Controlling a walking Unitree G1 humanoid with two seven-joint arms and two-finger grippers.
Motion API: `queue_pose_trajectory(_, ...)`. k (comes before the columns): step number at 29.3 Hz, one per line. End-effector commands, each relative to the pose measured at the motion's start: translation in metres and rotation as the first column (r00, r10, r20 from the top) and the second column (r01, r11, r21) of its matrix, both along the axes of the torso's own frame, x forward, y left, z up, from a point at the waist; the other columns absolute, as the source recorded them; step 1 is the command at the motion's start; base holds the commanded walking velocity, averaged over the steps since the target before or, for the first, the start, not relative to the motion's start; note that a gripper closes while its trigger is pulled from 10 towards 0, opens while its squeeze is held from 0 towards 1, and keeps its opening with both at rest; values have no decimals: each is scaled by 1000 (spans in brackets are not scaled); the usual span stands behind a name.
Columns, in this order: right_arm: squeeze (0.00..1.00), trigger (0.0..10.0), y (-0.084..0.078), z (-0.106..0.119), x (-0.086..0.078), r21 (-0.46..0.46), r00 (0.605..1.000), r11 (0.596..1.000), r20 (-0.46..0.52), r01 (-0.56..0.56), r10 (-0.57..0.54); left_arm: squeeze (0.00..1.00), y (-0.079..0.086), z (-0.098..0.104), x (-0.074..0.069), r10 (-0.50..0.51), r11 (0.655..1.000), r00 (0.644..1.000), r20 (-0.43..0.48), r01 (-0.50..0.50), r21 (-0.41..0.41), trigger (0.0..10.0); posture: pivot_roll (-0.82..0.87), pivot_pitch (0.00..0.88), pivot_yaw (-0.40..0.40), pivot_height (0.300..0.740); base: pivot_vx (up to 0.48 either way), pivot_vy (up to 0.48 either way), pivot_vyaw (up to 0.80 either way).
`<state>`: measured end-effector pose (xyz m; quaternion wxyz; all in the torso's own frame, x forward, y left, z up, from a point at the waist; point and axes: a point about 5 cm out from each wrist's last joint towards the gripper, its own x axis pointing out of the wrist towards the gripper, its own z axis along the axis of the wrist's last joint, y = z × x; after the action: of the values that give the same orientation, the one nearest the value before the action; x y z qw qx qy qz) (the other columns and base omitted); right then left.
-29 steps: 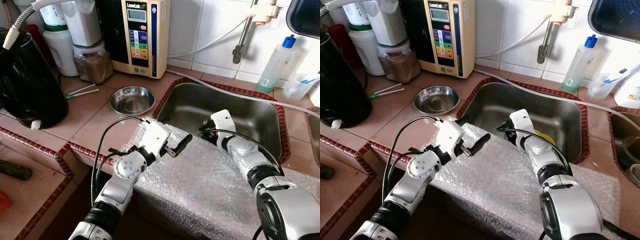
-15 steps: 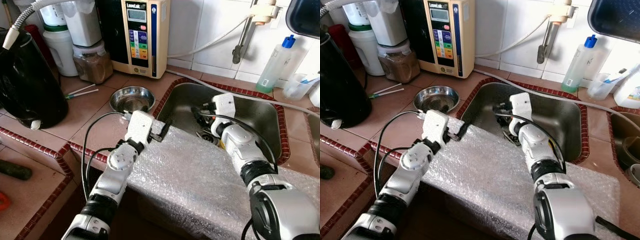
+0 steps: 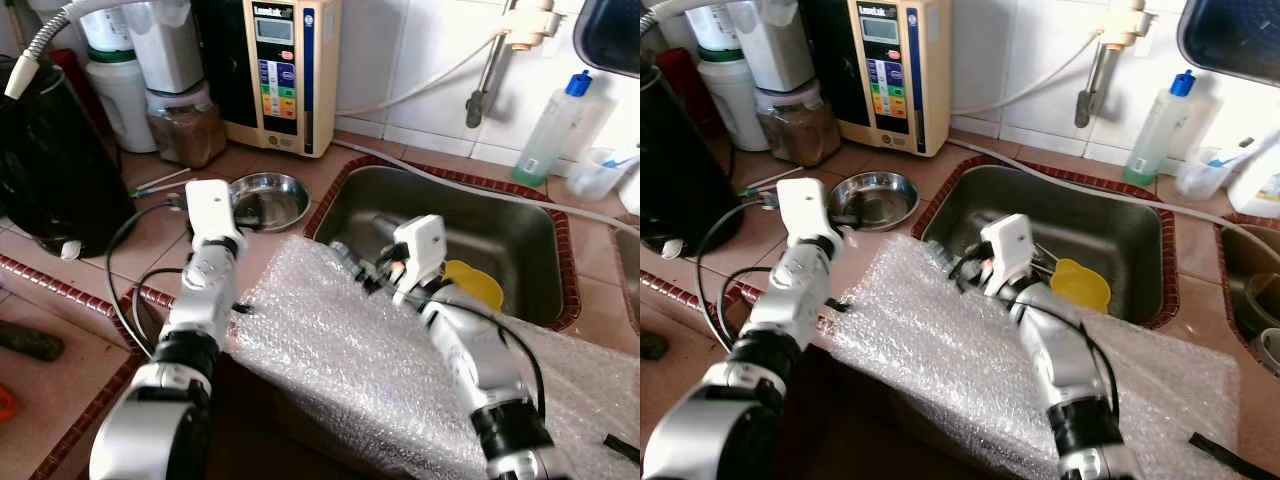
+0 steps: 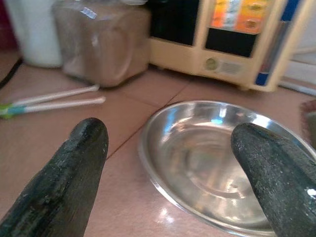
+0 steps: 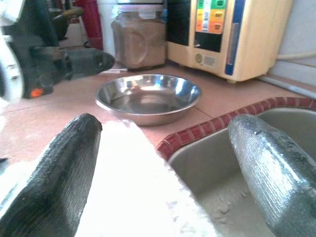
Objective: Kitchen organization
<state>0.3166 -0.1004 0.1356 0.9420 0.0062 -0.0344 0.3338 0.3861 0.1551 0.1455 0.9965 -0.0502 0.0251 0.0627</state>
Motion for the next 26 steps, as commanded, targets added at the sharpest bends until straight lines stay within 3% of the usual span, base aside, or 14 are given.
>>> queue_pose_trajectory(1, 0, 10000, 1, 8, -3, 0, 1000, 1000, 21, -11, 11, 0, 4, -6, 1, 23, 999, 998, -51, -25, -34, 10000, -49, 0, 41, 740, 0, 0, 0)
queue_pose_trajectory(9, 0, 10000, 4, 7, -23, -12, 999, 999, -19, -29, 29, 0, 6, 2, 12, 75, 979, 990, -118, -96, -181, 10000, -83, 0, 52, 740, 0, 0, 0)
queue_pose_trajectory(11, 0, 10000, 4, 8, -27, -15, 999, 1000, -30, -26, 26, 0, 4, 6, 15, 62, 963, 990, -128, -92, -251, 10000, -93, 0, 57, 740, 0, 0, 0)
queue_pose_trajectory(18, 0, 10000, 6, 8, -30, -24, 999, 999, -42, -25, 24, 0, -2, 9, 18, 33, 966, 990, -140, -68, -250, 10000, -98, 0, 69, 740, 0, 0, 0)
queue_pose_trajectory(22, 0, 10000, 7, 10, -31, -34, 998, 999, -52, -20, 18, 0, -9, 0, 16, 23, 944, 973, -230, -97, -314, 10000, -101, 0, 72, 740, 0, 0, 0)
queue_pose_trajectory(26, 0, 10000, 7, 11, -32, -35, 998, 999, -54, -19, 17, 0, -10, -5, 14, 25, 943, 964, -266, -111, -313, 10000, -102, 0, 70, 740, 0, 0, 0)
